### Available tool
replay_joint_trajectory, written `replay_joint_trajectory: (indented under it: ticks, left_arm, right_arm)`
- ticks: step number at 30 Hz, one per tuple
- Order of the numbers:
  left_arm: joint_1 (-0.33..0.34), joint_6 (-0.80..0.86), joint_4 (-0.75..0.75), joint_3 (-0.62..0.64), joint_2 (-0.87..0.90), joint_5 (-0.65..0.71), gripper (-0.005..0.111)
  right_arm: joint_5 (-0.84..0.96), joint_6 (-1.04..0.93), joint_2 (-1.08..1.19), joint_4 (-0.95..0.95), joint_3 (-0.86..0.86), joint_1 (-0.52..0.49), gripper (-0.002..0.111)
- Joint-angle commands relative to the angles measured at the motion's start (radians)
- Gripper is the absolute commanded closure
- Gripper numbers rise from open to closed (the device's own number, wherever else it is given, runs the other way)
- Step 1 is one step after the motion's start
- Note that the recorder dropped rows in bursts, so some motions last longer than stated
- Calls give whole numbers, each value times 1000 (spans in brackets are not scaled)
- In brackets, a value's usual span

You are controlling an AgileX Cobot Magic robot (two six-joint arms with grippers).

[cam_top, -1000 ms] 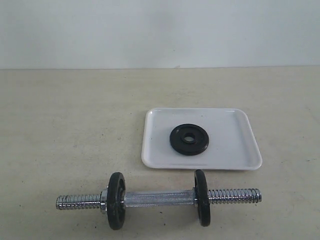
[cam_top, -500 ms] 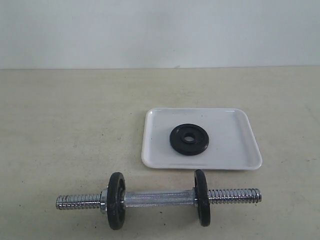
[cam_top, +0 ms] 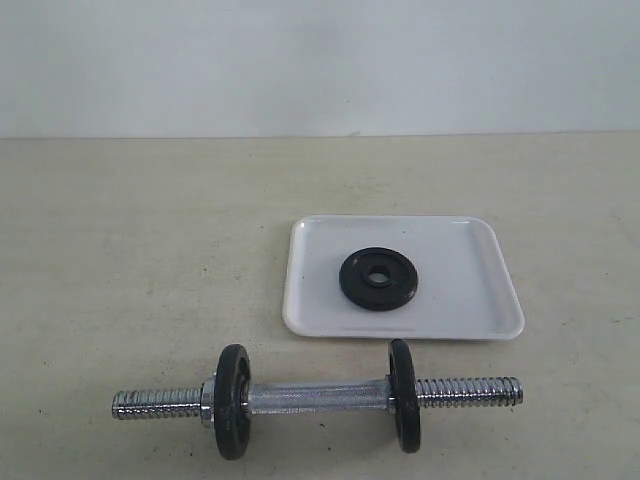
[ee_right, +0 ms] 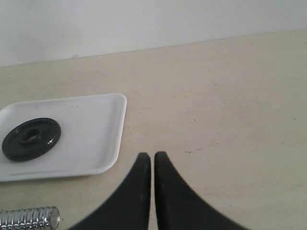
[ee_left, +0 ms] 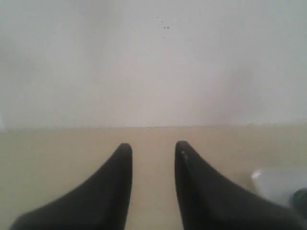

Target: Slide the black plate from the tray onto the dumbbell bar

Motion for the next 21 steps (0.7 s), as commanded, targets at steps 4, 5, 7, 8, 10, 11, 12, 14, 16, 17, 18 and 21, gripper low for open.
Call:
replay_joint_trajectory:
  ticks: [4,5,7,8,10,11,12,14,16,17,18,21]
  left_arm:
    - [-5,-647,11,5,1,68,79]
    - [-5,-636,13,5,1,73,79]
    - [-5,-598,28,5,1,93,79]
    - [-5,-572,44,5,1,108,79]
    - [-5,-505,80,5,1,146,79]
    - [-5,-470,94,5,1,169,79]
    - [-5,-470,95,5,1,169,79]
    - [-5,-431,95,5,1,154,79]
    - [-5,-345,80,8,1,152,80]
    - [-5,-343,80,7,1,152,80]
    - [-5,-343,80,9,1,152,80]
    - [-5,-343,80,9,1,150,80]
  right_arm:
    - [-11,-6,-4,0,-1,2,107]
    - [-11,-6,-4,0,-1,2,107]
    - [-11,-6,-4,0,-1,2,107]
    - [-11,-6,-4,0,-1,2,107]
    - [-11,-6,-4,0,-1,2,107]
    - [-11,-6,-4,0,-1,2,107]
    - [-11,-6,-4,0,-1,2,107]
    - [-11,-6,-4,0,-1,2,107]
    - [-11,-6,-4,0,-1,2,107]
    - [-11,-6,-4,0,-1,2,107]
    - [-11,-6,-4,0,-1,2,107]
    - [-11,-6,-4,0,-1,2,107]
